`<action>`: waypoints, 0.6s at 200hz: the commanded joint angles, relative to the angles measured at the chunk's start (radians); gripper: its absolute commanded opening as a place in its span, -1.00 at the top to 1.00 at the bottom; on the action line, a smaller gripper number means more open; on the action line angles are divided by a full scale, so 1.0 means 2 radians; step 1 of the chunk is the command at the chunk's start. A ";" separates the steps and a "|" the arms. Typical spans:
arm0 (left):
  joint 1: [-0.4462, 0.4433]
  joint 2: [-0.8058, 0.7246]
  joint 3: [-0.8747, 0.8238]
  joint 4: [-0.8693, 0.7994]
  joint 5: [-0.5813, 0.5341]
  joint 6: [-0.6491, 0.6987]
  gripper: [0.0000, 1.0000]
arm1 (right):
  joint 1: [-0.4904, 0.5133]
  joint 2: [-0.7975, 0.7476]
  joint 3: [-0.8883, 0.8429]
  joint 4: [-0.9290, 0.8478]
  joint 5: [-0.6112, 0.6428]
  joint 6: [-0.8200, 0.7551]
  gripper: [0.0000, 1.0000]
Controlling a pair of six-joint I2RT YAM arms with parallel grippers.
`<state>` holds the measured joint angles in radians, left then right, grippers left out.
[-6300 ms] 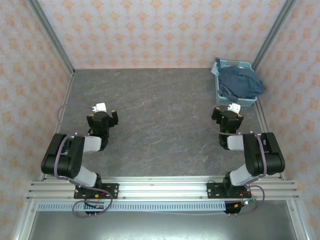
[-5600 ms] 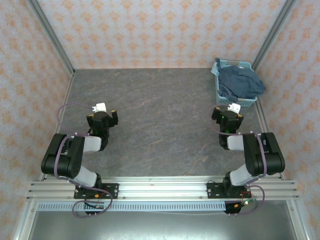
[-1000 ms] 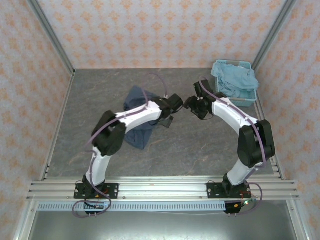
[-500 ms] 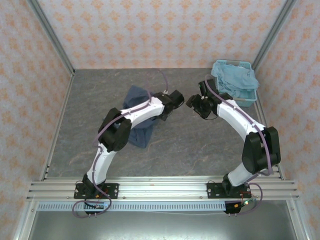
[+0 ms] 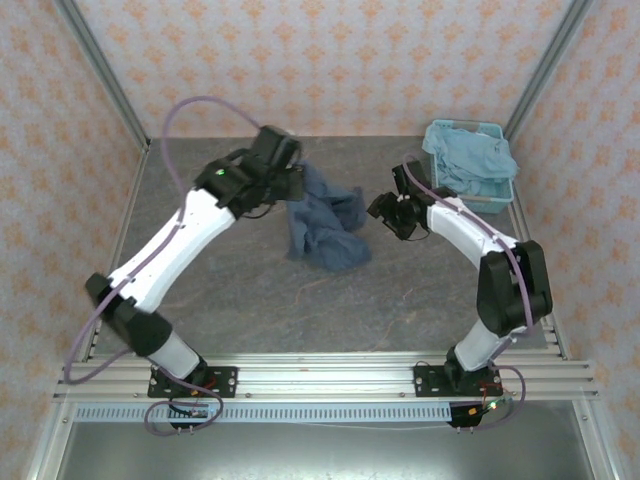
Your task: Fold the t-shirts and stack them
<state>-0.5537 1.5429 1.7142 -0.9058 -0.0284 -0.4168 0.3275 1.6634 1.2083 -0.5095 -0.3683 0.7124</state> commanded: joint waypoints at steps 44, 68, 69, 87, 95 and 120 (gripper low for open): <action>0.123 -0.080 -0.244 0.038 0.056 -0.056 1.00 | 0.045 0.107 0.049 0.060 -0.014 0.042 -0.31; 0.155 -0.102 -0.284 0.011 -0.015 -0.085 0.20 | 0.052 0.140 0.071 0.046 0.004 0.043 -0.21; 0.155 -0.101 -0.284 0.011 -0.027 -0.086 0.15 | 0.052 0.141 0.071 0.045 0.005 0.043 -0.20; 0.155 -0.097 -0.269 -0.028 -0.074 -0.078 -0.06 | 0.052 0.149 0.082 0.026 0.023 0.034 -0.08; 0.143 -0.096 -0.262 -0.022 -0.071 -0.064 -0.09 | 0.051 0.149 0.085 0.016 0.032 0.028 -0.03; 0.076 -0.070 -0.236 0.012 -0.062 -0.005 -0.36 | 0.050 0.150 0.097 -0.007 0.049 0.002 0.10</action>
<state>-0.2951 1.3769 1.1728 -0.9108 -0.1005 -0.5228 0.4320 1.9614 1.3540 -0.4534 -0.3435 0.7666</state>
